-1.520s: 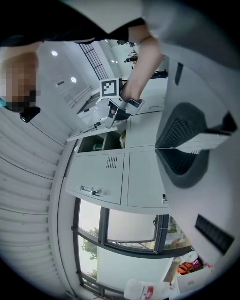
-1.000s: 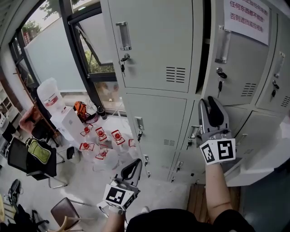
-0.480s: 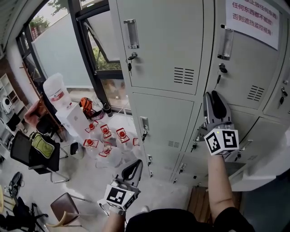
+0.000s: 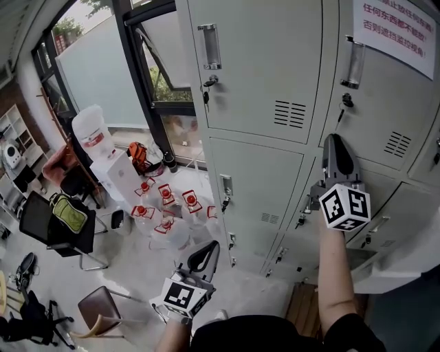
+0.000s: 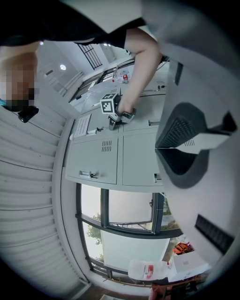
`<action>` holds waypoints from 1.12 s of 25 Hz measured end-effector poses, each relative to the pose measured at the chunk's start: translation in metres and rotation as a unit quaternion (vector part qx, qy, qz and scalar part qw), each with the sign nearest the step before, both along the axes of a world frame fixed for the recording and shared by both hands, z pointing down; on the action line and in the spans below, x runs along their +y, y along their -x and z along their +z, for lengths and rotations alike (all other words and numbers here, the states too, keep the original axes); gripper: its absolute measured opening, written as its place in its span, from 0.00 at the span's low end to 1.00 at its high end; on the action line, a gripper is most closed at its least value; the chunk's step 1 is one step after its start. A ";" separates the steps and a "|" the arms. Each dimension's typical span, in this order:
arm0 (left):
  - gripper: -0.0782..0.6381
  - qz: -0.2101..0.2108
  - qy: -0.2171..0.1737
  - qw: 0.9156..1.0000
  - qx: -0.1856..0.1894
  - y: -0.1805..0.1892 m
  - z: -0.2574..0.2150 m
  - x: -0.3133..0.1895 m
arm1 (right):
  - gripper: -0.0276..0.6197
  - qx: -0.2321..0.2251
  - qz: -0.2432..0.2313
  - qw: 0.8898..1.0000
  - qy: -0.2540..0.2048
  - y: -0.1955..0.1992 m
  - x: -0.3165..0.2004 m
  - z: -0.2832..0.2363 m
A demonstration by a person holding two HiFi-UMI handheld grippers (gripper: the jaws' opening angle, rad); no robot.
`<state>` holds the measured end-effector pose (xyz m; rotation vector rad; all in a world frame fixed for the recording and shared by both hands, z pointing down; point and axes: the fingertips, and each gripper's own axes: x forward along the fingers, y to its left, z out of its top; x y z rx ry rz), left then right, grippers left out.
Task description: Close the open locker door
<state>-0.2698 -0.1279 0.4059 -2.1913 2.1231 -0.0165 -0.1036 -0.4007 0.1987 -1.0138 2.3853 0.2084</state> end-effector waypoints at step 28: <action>0.14 0.102 0.022 0.994 0.023 -0.043 0.020 -0.017 | 0.11 0.058 0.026 0.998 0.011 -0.051 0.071 0.048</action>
